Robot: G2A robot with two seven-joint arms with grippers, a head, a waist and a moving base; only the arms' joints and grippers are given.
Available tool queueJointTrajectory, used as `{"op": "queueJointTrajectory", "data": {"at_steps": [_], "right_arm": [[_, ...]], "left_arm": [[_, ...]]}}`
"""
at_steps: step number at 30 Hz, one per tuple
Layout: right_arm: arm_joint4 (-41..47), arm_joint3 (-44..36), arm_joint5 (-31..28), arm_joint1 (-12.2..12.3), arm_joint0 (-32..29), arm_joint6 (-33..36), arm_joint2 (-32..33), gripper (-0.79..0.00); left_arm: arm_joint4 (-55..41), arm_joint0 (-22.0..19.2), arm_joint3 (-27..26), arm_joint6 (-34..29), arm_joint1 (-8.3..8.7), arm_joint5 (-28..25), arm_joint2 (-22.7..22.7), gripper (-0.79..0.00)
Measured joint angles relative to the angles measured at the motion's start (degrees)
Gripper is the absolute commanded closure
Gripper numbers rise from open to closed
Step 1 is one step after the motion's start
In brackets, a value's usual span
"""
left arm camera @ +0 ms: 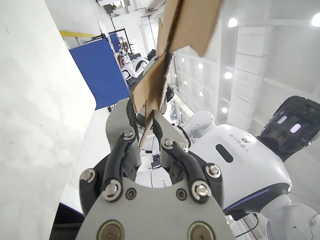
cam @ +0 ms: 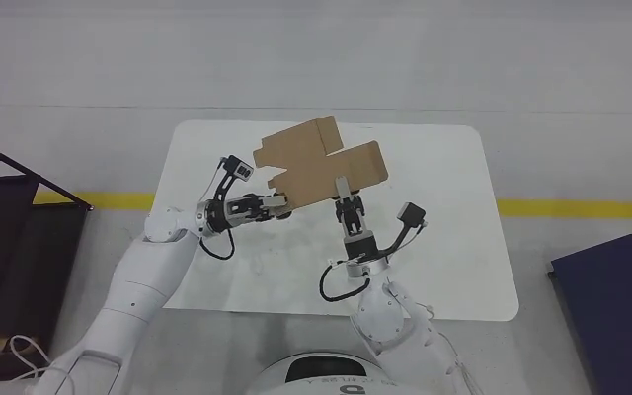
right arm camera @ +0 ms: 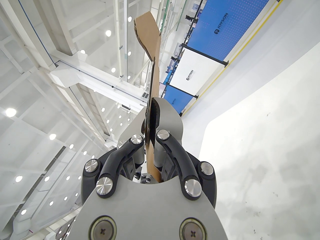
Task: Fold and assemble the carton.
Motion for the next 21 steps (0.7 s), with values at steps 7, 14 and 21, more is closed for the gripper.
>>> {"op": "queueJointTrajectory", "data": {"at_steps": [7,14,21], "right_arm": [[-0.1,0.1,-0.3,-0.2,-0.1,-0.2,0.0,0.000],[-0.6,-0.3,-0.6,-0.2,-0.8,-0.3,0.3,0.000],[-1.1,-0.6,-0.8,-0.3,-1.3,0.2,0.3,0.000]], "left_arm": [[-0.4,0.5,-0.7,1.2,-0.20,-0.9,-0.2,-0.145],[-3.3,1.4,-1.1,1.5,-0.40,-1.6,-1.0,-0.139],[-2.8,2.4,-2.0,2.7,-0.44,-2.7,-1.8,-0.123]]}}
